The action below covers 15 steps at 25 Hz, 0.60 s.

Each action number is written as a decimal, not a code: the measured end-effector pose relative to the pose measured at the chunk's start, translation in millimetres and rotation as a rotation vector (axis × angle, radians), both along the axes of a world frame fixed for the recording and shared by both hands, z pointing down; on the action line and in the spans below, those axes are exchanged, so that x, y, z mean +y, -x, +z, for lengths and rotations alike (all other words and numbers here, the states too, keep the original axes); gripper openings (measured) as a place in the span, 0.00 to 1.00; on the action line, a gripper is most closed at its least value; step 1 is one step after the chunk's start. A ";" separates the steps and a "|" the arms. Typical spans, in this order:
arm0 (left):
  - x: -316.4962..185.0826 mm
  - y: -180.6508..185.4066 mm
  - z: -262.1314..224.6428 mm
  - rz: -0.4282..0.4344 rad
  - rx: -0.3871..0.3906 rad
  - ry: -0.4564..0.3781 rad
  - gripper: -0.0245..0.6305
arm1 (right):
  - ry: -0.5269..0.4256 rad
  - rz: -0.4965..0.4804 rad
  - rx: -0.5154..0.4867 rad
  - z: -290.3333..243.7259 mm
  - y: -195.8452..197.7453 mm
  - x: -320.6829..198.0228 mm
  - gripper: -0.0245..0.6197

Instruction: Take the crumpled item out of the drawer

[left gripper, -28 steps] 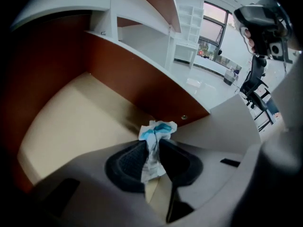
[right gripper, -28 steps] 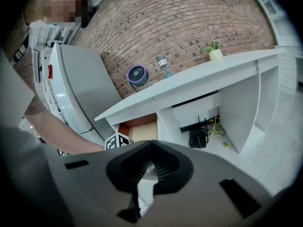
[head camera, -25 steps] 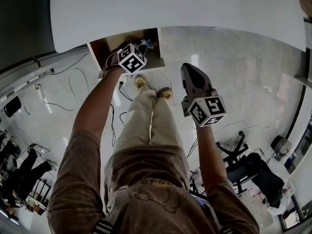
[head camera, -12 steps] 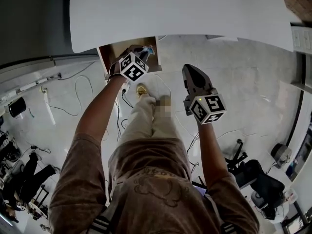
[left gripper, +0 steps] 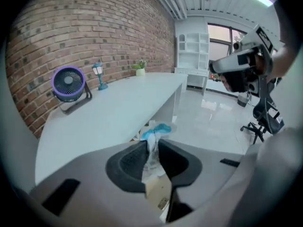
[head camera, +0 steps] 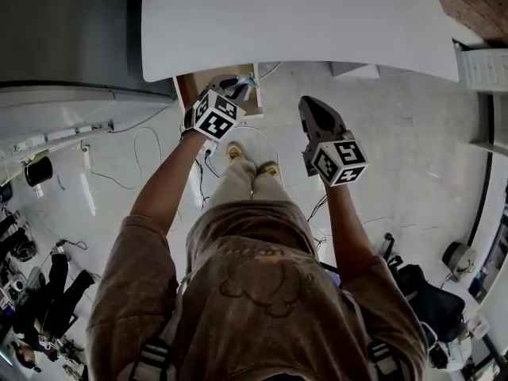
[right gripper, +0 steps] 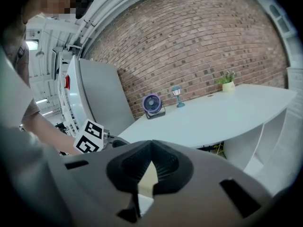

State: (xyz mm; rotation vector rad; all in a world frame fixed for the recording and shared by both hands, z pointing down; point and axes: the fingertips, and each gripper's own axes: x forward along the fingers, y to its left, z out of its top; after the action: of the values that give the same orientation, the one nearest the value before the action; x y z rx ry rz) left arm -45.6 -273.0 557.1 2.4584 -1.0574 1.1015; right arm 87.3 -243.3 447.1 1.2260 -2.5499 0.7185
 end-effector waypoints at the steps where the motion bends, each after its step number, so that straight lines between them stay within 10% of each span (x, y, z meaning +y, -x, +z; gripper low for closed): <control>1: -2.0 1.3 -11.3 -0.017 0.014 -0.008 0.16 | -0.008 0.000 -0.006 -5.1 -0.1 -2.0 0.03; 15: -3.2 7.4 -178.4 -0.139 0.240 -0.191 0.16 | -0.113 -0.048 0.001 -73.2 -4.0 -4.0 0.03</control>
State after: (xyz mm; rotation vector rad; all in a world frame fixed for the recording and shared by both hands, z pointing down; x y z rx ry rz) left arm -53.0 -276.2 378.7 2.5342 -1.2828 0.6725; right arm 91.3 -247.3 373.8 1.1938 -2.6414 0.5711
